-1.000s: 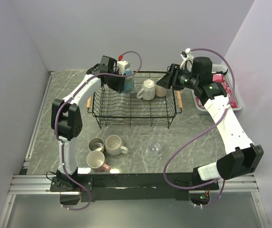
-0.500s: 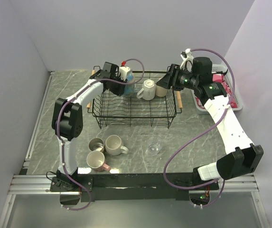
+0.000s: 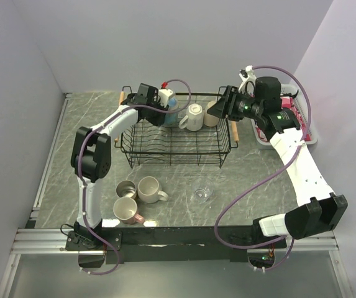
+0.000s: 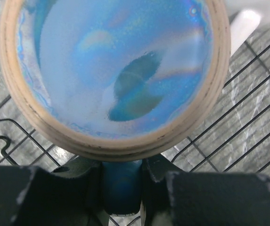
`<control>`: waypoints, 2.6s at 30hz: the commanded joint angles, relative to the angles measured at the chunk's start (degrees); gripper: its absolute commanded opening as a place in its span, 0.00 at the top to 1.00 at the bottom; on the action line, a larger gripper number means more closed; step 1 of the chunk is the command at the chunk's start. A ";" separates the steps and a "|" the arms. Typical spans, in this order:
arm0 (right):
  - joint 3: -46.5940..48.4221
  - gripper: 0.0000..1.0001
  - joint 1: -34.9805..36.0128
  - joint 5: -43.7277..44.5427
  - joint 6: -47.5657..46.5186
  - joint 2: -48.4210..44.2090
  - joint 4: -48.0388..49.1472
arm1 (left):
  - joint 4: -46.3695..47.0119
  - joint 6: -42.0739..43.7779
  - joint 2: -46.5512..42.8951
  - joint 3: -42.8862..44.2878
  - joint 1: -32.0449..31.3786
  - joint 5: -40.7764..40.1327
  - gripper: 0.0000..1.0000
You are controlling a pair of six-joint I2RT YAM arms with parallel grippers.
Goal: Load the cups into the dish rack
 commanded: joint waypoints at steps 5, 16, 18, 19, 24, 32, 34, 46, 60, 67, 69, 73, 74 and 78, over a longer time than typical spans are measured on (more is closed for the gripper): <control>-0.73 0.44 -1.22 -1.14 0.58 -1.84 1.86 | -2.63 6.30 -14.59 -4.55 1.25 5.39 0.99; -2.93 0.45 -1.22 -1.67 2.42 -3.07 3.62 | -9.68 8.51 -16.80 -1.13 -2.87 13.75 0.99; -3.02 0.45 -1.22 -1.23 2.33 -3.60 3.27 | -8.81 8.33 -16.18 -1.39 -4.80 14.19 0.99; -2.93 0.45 -1.22 -0.88 2.25 -3.77 3.18 | -7.32 8.07 -16.01 -1.65 -5.42 14.45 0.99; -3.54 0.45 -1.57 0.09 2.07 -5.79 2.48 | -3.54 7.46 -13.46 -1.65 -8.76 15.33 0.99; -5.39 0.45 -2.89 1.23 1.54 -9.30 0.46 | -0.37 6.58 -7.67 0.80 -10.96 15.60 0.99; -5.48 0.45 -3.50 1.23 1.37 -9.75 -0.15 | -0.45 6.23 -6.17 2.99 -11.05 15.60 0.99; -5.39 0.45 -5.97 3.34 -1.97 -13.71 -5.25 | -0.45 5.26 7.01 17.50 -13.51 13.14 0.99; -6.35 0.45 -5.97 5.19 -3.03 -14.50 -5.78 | 3.41 4.29 10.01 16.28 -14.22 11.47 0.99; -7.06 0.45 -6.67 5.45 -2.94 -15.11 -5.70 | 9.56 0.60 11.24 13.73 -14.48 11.82 0.96; -7.24 0.45 -6.76 5.54 -2.85 -15.29 -5.87 | 10.53 0.08 11.42 12.76 -14.74 11.82 0.96; -7.32 0.46 -6.93 5.54 -2.94 -15.29 -5.78 | 11.41 0.60 11.68 11.09 -15.01 11.38 0.94; -7.41 0.46 -6.85 5.45 -2.94 -15.20 -5.78 | 11.24 0.86 11.59 10.57 -15.01 11.12 0.91; -7.85 0.46 -6.93 5.19 -2.68 -15.29 -5.26 | 10.18 2.00 11.42 9.86 -15.01 10.85 0.71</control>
